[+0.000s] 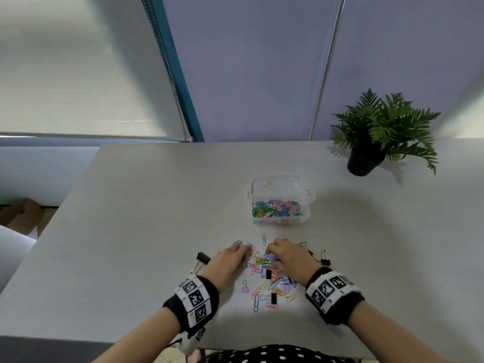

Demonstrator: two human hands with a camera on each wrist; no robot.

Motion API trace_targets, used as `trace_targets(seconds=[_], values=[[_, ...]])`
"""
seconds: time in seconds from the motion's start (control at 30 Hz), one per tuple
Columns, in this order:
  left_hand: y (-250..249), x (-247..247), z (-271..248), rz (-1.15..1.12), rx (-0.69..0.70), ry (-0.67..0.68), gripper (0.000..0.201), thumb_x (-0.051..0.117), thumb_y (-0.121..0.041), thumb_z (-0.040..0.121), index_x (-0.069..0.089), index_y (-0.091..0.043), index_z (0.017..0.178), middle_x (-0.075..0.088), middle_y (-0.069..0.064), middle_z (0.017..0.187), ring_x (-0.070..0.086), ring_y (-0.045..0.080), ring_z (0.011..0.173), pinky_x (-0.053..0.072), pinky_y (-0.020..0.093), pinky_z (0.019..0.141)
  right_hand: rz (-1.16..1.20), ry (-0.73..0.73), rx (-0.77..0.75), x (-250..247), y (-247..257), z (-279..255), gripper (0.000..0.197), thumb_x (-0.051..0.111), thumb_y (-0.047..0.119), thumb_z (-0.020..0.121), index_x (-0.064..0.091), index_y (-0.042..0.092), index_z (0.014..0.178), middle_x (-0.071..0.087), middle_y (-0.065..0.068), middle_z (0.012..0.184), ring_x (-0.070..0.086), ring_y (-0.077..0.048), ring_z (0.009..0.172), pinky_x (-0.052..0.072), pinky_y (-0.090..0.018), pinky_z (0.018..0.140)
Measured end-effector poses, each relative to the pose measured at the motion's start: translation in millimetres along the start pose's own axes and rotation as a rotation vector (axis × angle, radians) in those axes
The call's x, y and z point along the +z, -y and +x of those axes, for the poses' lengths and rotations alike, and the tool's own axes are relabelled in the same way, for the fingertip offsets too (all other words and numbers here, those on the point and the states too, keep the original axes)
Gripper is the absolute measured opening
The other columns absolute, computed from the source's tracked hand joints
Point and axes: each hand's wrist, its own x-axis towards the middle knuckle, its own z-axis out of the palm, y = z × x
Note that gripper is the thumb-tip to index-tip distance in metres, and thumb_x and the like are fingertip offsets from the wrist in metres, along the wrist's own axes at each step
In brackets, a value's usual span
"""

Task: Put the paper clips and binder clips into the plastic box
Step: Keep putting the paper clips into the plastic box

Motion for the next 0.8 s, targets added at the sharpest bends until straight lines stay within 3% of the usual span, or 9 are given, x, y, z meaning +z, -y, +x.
trace_targets(seconds=[0.07,0.17,0.33,0.43,0.47,0.57,0.63,0.7,0.8], values=[[-11.9,10.2,0.6,-0.014,0.097,0.027,0.031,0.049,-0.017,0.094,0.043,-0.012,0.124,0.055,0.004,0.117,0.058,0.016,0.094,0.045,0.018,0.083,-0.048,0.02,0.012,3.3,4.1,1.3,0.039,0.061,0.019,0.084,0.047,0.012,0.12,0.047,-0.006,0.12,0.045,-0.021,0.112,0.045,-0.033,0.093],[-21.8,21.0,13.3,-0.006,0.077,0.044,0.041,0.053,-0.008,0.089,0.041,-0.009,0.128,0.054,0.008,0.121,0.059,0.022,0.101,0.048,0.027,0.089,-0.052,0.03,0.029,5.3,9.3,6.9,0.042,0.063,0.013,0.081,0.045,0.01,0.118,0.046,-0.007,0.12,0.044,-0.021,0.112,0.045,-0.033,0.092],[-29.8,24.0,30.0,0.041,0.001,0.052,0.02,0.056,-0.005,0.086,0.053,-0.008,0.106,0.053,0.008,0.102,0.058,0.023,0.086,0.054,0.037,0.084,-0.043,0.043,0.074,6.6,7.1,10.2,0.027,0.058,0.014,0.083,0.049,0.008,0.109,0.052,-0.008,0.113,0.047,-0.023,0.107,0.042,-0.035,0.085],[-28.8,22.0,31.8,0.004,-0.043,0.073,0.011,0.048,-0.008,0.092,0.054,-0.006,0.101,0.052,0.01,0.101,0.058,0.027,0.087,0.054,0.04,0.083,-0.001,0.04,0.081,6.7,6.4,9.8,0.013,0.056,0.011,0.084,0.053,0.01,0.097,0.054,-0.006,0.096,0.05,-0.024,0.097,0.036,-0.031,0.073],[-27.8,20.3,32.1,-0.002,-0.047,0.06,0.013,0.046,-0.009,0.092,0.055,-0.006,0.101,0.053,0.011,0.104,0.058,0.028,0.09,0.052,0.039,0.083,0.039,0.028,0.077,6.5,5.5,8.7,0.007,0.056,0.01,0.083,0.053,0.015,0.087,0.051,-0.001,0.087,0.05,-0.022,0.09,0.034,-0.028,0.07],[-20.3,11.5,30.6,-0.047,-0.064,0.008,0.016,0.049,-0.013,0.09,0.06,-0.011,0.101,0.053,0.006,0.107,0.056,0.024,0.097,0.043,0.028,0.076,0.223,-0.01,0.11,6.5,-0.8,6.2,0.036,0.063,0.007,0.076,0.042,0.032,0.061,0.047,0.014,0.068,0.05,-0.013,0.072,0.034,-0.018,0.059],[-15.2,4.2,30.7,-0.118,-0.043,0.002,0.013,0.053,-0.015,0.088,0.062,-0.01,0.097,0.055,0.003,0.104,0.055,0.018,0.096,0.039,0.022,0.077,0.394,-0.035,0.133,2.3,-2.6,3.9,0.034,0.069,0.005,0.071,0.049,0.03,0.06,0.055,0.011,0.065,0.053,-0.009,0.065,0.038,-0.014,0.059],[-9.9,-2.4,30.9,-0.186,-0.041,0.003,0.011,0.056,-0.015,0.088,0.062,-0.006,0.092,0.061,0.006,0.102,0.056,0.016,0.091,0.038,0.018,0.077,0.562,-0.06,0.162,-2.9,-3.2,2.5,0.028,0.074,0.005,0.069,0.056,0.026,0.062,0.061,0.007,0.065,0.055,-0.008,0.063,0.044,-0.018,0.064],[-5.7,-9.7,30.8,-0.343,-0.074,0.0,0.009,0.053,-0.01,0.09,0.059,-0.004,0.088,0.07,0.01,0.095,0.066,0.017,0.086,0.05,0.023,0.078,0.706,-0.09,0.181,-8.5,-4.7,0.8,0.022,0.075,0.007,0.069,0.06,0.022,0.065,0.062,0.005,0.065,0.056,-0.007,0.061,0.047,-0.018,0.062]])
